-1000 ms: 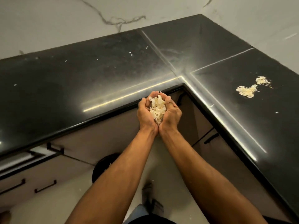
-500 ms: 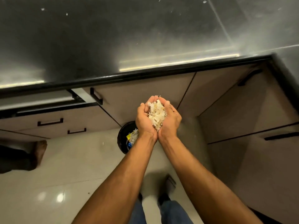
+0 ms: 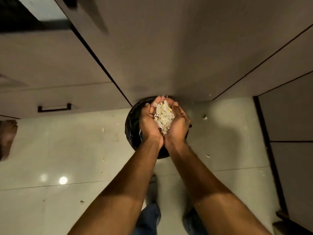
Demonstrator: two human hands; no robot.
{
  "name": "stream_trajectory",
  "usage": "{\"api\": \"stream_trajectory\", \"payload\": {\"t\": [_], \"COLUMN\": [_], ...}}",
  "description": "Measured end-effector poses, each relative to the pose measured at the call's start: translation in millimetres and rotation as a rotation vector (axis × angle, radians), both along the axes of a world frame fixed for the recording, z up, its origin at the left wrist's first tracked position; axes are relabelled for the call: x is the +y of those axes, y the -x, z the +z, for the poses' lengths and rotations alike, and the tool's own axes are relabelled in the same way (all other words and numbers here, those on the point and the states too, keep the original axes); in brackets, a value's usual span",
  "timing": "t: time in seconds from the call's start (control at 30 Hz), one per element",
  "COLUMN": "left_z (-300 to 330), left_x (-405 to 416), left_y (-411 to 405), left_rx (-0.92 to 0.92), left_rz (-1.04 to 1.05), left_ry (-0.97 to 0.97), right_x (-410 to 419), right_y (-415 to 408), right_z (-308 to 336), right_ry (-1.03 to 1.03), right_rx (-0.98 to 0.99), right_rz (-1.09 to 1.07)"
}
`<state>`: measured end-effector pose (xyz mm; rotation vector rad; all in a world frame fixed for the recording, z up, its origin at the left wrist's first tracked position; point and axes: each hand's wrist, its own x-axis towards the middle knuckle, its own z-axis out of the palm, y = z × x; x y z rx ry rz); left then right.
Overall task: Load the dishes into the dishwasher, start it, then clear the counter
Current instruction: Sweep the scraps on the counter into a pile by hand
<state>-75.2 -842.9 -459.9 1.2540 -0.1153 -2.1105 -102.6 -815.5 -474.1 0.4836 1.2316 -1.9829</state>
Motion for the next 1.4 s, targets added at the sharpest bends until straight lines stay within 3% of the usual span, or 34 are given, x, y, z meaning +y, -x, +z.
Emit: {"api": "stream_trajectory", "payload": {"t": [0.27,0.53,0.63,0.73,0.8,0.93,1.03,1.17,1.33,1.4], "left_z": [-136.7,-171.7,-169.7,-168.8,-157.3,-103.3,-51.8,36.9,85.6,131.9], "left_x": [-6.1,-9.5,-4.6,-0.7,1.7,3.5,3.9,15.6,37.0,47.3], "left_y": [-3.3,-11.6,-17.2,-30.0,-35.9,-36.0,-34.5,-18.5,-10.0,10.0], "left_rx": [-0.150,-0.405,-0.553,-0.846,-0.965,-1.083,-1.118,-1.085,-1.061,-1.021], "left_rz": [-0.107,-0.326,-0.496,-0.843,-1.012,-1.150,-1.265,-1.296,-1.295,-1.332], "left_ry": [0.047,0.177,0.371,0.802,0.985,1.130,1.171,1.278,1.316,1.341], "right_x": [-4.0,4.4,12.8,21.8,28.9,42.4,56.4,75.3,95.7,109.7], "right_y": [1.4,0.8,6.4,11.2,13.6,23.9,34.4,59.0,70.0,86.3], "right_z": [-127.2,-166.7,-161.5,-149.2,-131.3,-80.1,-40.2,40.3,88.6,140.4], "right_ry": [-0.127,-0.257,-0.315,-0.425,-0.501,-0.588,-0.663,-0.745,-0.751,-0.780], "right_rx": [0.043,0.071,0.183,0.439,0.658,0.930,1.009,1.091,1.118,1.108], "right_rz": [0.074,0.270,0.360,0.555,0.685,0.823,0.925,0.938,0.991,0.967]}}
